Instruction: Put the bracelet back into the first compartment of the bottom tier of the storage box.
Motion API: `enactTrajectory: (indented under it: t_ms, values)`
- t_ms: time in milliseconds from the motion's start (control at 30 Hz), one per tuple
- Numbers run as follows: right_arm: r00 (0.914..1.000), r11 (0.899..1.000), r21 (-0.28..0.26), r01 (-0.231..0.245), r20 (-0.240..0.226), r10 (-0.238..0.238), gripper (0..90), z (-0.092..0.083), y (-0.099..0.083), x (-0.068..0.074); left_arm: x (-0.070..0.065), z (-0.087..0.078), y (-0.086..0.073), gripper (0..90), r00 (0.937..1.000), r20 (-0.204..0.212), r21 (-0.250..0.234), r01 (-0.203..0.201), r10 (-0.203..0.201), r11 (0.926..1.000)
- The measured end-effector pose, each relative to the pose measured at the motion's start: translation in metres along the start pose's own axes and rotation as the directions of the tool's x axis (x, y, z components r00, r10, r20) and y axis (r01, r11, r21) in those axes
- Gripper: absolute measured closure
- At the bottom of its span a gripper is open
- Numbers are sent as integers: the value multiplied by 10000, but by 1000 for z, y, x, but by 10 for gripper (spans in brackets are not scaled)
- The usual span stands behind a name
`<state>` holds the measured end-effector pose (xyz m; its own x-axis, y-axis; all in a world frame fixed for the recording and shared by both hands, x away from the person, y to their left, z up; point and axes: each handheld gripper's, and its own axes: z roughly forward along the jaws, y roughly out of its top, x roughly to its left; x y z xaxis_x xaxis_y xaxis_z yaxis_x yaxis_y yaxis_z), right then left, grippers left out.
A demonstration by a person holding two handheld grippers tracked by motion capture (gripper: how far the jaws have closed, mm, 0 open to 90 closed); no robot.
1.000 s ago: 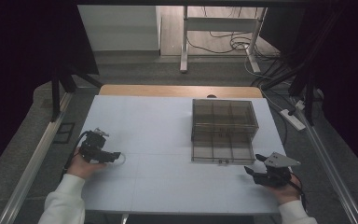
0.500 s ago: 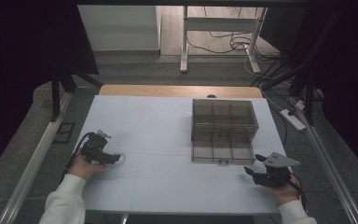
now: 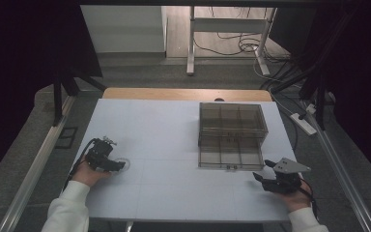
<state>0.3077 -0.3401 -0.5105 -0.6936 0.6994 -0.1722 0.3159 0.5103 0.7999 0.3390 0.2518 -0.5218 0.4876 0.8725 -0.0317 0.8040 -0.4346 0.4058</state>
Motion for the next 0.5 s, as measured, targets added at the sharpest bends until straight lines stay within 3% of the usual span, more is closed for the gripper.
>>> enactTrajectory:
  t_ms: [367, 433, 500]
  values:
    - [10000, 10000, 19, 27, 20, -27, 329, 0, 0, 0, 0, 2, -1, 308, 9997, 222, 113, -85, 83, 9999]
    - [10000, 10000, 14, 22, 24, -22, 329, 0, 0, 0, 0, 1, -2, 354, 9997, 238, 28, -97, 96, 9999]
    - [10000, 10000, 5, 20, 32, -20, 329, 0, 0, 0, 0, 0, -2, 460, 9995, 295, -57, -138, 140, 9999]
